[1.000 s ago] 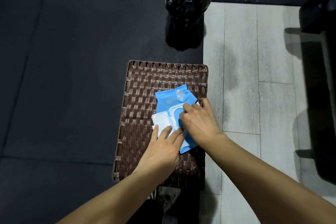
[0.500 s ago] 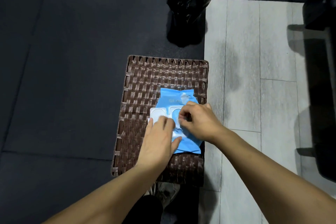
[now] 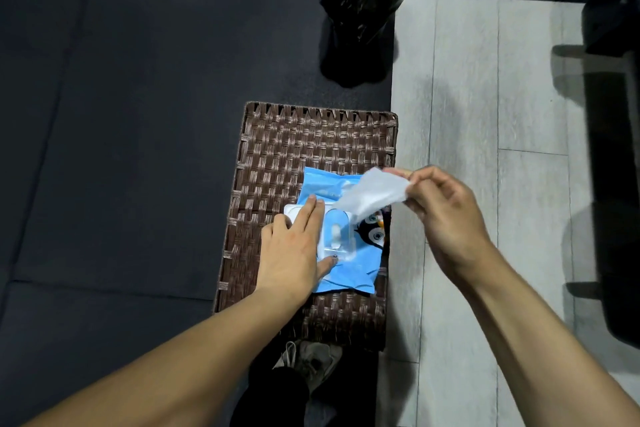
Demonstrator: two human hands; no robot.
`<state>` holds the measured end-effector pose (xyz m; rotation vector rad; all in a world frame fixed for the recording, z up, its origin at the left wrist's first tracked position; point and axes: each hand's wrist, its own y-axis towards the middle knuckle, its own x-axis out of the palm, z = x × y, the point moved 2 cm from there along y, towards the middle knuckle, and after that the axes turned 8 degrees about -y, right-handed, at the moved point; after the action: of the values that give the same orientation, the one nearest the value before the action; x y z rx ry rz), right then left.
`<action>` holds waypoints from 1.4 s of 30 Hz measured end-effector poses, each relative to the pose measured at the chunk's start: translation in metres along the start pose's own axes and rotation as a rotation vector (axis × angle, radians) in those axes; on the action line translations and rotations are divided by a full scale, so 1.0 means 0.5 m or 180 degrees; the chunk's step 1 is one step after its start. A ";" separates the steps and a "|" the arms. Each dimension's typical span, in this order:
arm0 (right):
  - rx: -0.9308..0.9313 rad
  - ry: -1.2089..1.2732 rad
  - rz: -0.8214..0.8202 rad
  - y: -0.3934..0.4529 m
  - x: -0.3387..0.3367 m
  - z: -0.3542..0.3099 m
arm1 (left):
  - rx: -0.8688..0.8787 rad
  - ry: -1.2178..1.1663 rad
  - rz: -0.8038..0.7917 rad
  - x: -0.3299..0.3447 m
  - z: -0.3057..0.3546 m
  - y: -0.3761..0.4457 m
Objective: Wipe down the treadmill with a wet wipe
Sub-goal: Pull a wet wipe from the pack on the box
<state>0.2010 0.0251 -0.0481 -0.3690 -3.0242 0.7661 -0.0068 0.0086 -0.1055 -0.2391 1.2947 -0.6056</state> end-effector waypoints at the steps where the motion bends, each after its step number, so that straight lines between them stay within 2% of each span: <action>1: -0.0048 -0.0050 0.0112 0.002 -0.007 -0.007 | 0.0003 -0.0006 0.0005 0.000 0.000 -0.001; 3: -0.0082 -0.0475 0.0367 0.006 -0.012 -0.008 | 0.0018 0.0029 0.0003 -0.001 0.000 -0.001; 5: -0.0014 -0.0922 0.0361 0.007 -0.001 0.001 | 0.0026 0.0045 -0.0004 0.001 0.000 0.001; 9: 0.0042 -0.1647 -0.0110 -0.001 0.044 0.039 | 0.0009 0.0057 0.0030 0.002 -0.002 0.001; 16: -0.0912 -0.4575 -0.0661 0.000 0.130 0.085 | 0.0059 0.0186 0.0082 0.015 -0.009 0.002; 18: -0.1016 -0.5129 -0.0768 -0.001 0.149 0.093 | 0.0063 0.0205 0.0123 0.015 -0.010 0.002; 20: -0.0911 -0.5335 -0.0827 -0.006 0.159 0.101 | 0.0071 0.0253 0.0115 0.014 -0.008 0.002; 25: -0.0980 -0.5432 -0.0987 -0.002 0.179 0.113 | 0.0154 0.0435 0.0092 0.012 -0.005 0.000; 28: -0.0956 -0.5163 -0.1066 0.010 0.176 0.113 | 0.0145 0.0475 0.0067 0.007 -0.005 0.001; 33: -0.0547 -0.3746 -0.0762 -0.001 0.111 0.100 | 0.0093 0.0399 -0.0015 -0.003 0.000 0.000; 37: -0.0266 -0.3013 -0.0848 -0.045 0.083 0.085 | 0.0005 0.0393 -0.0068 -0.004 0.014 0.003; 42: -0.0122 -0.1494 -0.0212 -0.093 0.029 0.015 | -0.0089 0.0446 -0.0249 -0.010 0.022 0.004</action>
<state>0.1759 -0.0148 -0.0338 -0.0945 -3.4640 0.9026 0.0032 0.0112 -0.0993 -0.2752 1.4346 -0.6807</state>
